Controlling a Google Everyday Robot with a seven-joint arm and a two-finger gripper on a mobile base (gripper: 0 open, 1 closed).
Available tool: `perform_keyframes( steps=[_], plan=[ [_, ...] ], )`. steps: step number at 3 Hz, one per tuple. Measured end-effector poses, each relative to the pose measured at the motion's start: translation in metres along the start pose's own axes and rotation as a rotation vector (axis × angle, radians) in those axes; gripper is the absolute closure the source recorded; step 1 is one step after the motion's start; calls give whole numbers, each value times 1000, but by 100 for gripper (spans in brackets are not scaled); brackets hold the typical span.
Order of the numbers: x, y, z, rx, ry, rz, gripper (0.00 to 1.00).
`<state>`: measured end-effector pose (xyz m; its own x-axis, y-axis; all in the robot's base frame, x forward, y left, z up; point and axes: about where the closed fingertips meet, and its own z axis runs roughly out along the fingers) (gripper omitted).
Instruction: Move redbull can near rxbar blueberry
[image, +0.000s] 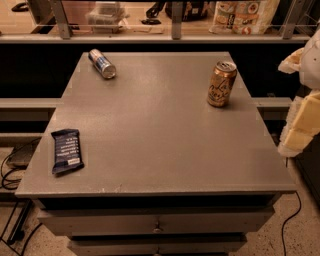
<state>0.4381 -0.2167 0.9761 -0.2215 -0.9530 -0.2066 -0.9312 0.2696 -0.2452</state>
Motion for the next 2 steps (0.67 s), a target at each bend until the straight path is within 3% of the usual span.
perform_keyframes(
  steps=[1,2],
  plan=[
    [-1,0,0,-1,-8,-3,0],
    [-12,-3,-2,-10,-79,-32,0]
  ],
)
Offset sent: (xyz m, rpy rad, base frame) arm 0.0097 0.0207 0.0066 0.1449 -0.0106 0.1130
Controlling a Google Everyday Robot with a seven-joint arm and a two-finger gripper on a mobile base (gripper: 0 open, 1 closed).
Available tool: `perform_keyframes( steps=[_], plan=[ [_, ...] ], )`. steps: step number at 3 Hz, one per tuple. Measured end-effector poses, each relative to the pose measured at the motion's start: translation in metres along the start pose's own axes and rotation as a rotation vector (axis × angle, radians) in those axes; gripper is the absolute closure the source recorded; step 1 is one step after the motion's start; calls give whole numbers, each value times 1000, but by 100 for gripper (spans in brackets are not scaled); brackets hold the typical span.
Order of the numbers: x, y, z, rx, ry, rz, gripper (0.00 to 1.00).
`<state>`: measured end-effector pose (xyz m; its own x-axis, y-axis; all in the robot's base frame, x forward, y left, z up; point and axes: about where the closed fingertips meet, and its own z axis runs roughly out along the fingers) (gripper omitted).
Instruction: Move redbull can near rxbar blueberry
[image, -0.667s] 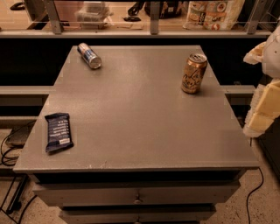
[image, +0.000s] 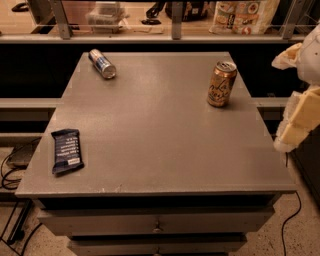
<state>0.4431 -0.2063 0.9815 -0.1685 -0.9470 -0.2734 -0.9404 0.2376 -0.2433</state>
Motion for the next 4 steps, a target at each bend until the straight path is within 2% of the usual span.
perform_keyframes(
  steps=[1,2,4],
  plan=[
    [-41,-12,16,-55,-183,-68,0],
    [-65,-5,16,-102,-282,-72,0],
    [-74,-9,28,-109,-305,-42,0]
  ],
)
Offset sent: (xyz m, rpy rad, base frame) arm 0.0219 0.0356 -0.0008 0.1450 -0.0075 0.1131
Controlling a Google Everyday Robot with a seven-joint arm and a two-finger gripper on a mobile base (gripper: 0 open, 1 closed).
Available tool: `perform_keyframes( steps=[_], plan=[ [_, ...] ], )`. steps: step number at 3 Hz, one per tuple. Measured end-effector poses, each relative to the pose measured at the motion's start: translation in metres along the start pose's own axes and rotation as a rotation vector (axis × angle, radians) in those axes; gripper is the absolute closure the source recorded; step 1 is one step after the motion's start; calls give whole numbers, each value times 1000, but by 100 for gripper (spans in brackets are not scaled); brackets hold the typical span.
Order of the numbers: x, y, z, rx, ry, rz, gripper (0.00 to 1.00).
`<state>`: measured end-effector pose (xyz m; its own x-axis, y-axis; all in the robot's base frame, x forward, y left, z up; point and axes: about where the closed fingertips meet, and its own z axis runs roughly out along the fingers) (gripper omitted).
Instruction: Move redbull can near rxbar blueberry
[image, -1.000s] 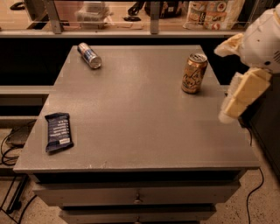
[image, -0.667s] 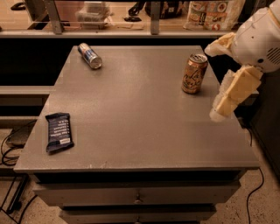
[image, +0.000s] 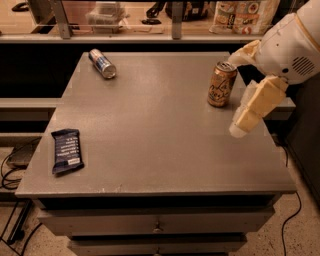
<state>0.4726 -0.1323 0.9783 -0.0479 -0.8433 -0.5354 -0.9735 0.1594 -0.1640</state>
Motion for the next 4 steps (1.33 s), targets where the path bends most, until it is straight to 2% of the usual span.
perform_keyframes(
  steps=[1,2,4],
  plan=[
    [-43,-28,38,32,-127,36,0],
    [-79,-57,64,77,-211,33,0],
    [-83,-58,69,80,-216,55,0]
  ],
)
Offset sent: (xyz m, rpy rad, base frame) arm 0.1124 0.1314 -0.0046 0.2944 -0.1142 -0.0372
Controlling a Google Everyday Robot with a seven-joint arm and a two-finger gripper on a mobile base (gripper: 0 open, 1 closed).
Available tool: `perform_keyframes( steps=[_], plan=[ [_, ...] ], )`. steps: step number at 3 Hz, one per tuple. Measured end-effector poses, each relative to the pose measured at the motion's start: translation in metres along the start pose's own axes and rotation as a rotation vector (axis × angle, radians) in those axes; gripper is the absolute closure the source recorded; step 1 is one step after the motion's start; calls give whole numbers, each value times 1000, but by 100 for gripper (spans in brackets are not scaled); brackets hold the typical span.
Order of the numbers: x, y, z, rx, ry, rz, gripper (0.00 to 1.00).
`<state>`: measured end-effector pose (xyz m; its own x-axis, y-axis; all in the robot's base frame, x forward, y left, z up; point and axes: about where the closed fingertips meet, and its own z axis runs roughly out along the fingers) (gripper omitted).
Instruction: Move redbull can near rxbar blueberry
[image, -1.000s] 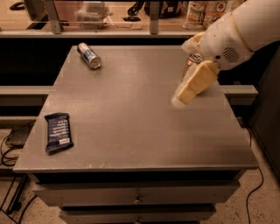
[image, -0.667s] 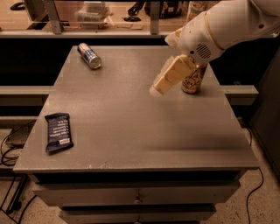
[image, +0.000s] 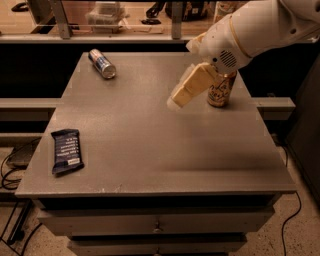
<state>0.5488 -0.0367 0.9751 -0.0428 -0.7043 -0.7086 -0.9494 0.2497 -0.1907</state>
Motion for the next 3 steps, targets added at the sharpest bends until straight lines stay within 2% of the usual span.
perform_keyframes(
  steps=[1,2,3],
  plan=[
    [-20,-11,23,59,-42,56,0],
    [-60,-38,62,130,-118,148,0],
    [-60,-38,62,130,-118,148,0]
  ],
)
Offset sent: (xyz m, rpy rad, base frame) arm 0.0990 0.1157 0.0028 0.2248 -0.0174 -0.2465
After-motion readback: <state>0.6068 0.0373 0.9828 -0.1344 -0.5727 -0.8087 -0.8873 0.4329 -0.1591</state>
